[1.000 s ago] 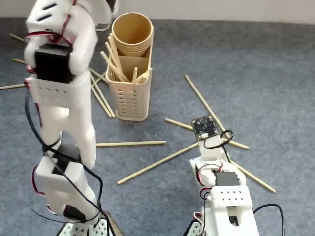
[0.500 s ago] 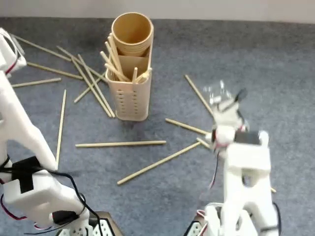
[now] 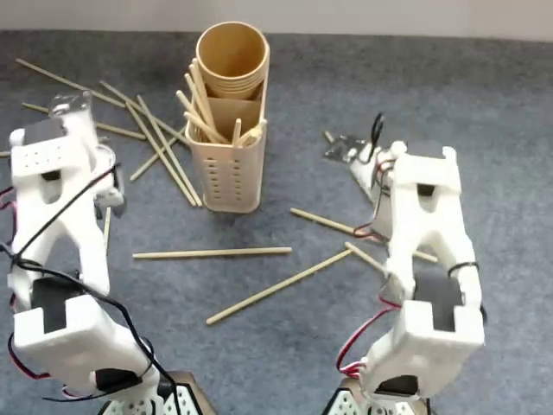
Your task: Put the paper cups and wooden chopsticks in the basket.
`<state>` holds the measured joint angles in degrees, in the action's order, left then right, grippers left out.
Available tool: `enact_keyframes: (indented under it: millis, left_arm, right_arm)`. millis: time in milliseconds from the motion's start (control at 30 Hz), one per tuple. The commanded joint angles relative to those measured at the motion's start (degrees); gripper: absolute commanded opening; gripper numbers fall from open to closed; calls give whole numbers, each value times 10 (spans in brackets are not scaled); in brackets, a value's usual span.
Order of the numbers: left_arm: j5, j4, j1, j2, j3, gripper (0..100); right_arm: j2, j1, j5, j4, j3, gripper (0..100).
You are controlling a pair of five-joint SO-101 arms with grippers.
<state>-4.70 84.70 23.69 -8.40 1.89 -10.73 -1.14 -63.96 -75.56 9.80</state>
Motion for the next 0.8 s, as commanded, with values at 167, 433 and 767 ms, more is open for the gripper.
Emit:
enact_keyframes:
  millis: [167,433,767]
  left_arm:
    - [5,-25,22,6,6,133]
    - [5,-25,22,6,5,133]
    - [5,-22,22,6,6,133]
  right_arm:
    - [-109,41,-72,70,-23,280]
    - [-147,42,-73,76,-23,243]
    - [-161,31,26,120,-41,4]
